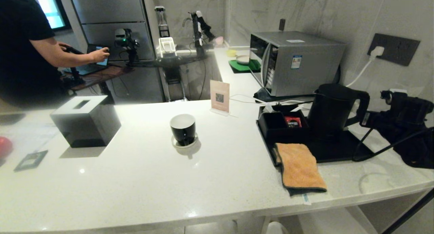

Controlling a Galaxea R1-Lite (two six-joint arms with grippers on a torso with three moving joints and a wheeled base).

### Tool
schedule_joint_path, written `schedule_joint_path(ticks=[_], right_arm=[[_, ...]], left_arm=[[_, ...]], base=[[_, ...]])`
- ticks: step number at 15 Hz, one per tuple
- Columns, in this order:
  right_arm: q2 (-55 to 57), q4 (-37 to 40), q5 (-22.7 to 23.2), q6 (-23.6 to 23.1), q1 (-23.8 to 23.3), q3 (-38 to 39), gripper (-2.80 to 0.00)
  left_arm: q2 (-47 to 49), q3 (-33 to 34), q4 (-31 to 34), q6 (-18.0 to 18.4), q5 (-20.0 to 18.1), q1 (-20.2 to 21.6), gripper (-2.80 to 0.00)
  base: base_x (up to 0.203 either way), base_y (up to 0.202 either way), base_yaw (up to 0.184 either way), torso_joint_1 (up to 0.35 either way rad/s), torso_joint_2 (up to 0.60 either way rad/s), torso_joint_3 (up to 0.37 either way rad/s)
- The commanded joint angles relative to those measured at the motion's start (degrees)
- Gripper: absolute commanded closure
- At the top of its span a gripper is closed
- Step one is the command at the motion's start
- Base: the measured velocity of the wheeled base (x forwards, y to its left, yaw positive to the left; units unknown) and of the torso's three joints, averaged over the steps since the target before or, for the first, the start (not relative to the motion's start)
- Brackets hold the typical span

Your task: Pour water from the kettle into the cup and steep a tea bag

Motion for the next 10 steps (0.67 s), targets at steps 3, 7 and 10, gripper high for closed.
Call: schedule_joint_path(ticks=[3,7,10], right_arm=[[4.6,-4.4,0.0,-0.2,-0.2,-2.8,-2.80],[6.0,-7.2,0.0,0.0,-0.5,-3.3,-2.80],[6.8,-8.9,0.0,-0.1,-0.8,-3.4,-2.80]], left_arm=[[0.1,0.0,0.0,0.0,0.0,0.0,0.00],[0.0,0.0,0.0,0.0,0.0,0.0,0.00],[0.0,0.0,0.0,0.0,0.0,0.0,0.00]], base=[[0.000,0.000,0.000,0.000,0.00,0.000],[0.000,0.000,0.000,0.000,0.00,0.000],[0.000,0.000,0.000,0.000,0.00,0.000]])
